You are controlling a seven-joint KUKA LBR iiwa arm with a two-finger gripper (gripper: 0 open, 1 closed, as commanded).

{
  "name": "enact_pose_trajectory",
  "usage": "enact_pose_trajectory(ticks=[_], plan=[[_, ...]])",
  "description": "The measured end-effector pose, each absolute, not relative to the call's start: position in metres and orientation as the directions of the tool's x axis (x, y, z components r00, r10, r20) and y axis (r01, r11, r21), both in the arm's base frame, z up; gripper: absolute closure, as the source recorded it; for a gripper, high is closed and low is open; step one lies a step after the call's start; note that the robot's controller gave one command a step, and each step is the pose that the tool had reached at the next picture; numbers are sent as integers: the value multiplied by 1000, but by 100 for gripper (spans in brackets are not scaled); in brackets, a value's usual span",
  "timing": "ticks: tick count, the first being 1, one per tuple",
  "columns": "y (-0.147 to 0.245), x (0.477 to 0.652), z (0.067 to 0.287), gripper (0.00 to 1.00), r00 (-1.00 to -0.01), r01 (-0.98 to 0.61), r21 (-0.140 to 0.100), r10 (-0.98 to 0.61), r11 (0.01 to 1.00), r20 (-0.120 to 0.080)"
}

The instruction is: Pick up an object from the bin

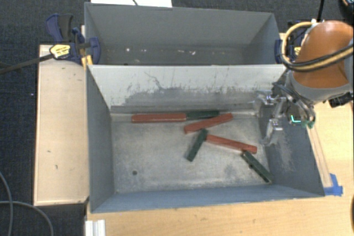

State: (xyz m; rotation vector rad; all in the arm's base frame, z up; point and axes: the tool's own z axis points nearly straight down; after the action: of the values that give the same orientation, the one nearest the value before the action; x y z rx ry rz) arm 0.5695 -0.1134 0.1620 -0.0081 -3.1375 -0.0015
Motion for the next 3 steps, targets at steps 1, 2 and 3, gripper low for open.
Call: enact_pose_trajectory(ticks=[1,2,3], plan=[[-68,583,67,0,-1000,15,2,15,1000,3],[-70,586,74,100,-1000,14,-1,14,1000,-9],[-70,585,71,0,-1000,11,0,11,1000,-3]])
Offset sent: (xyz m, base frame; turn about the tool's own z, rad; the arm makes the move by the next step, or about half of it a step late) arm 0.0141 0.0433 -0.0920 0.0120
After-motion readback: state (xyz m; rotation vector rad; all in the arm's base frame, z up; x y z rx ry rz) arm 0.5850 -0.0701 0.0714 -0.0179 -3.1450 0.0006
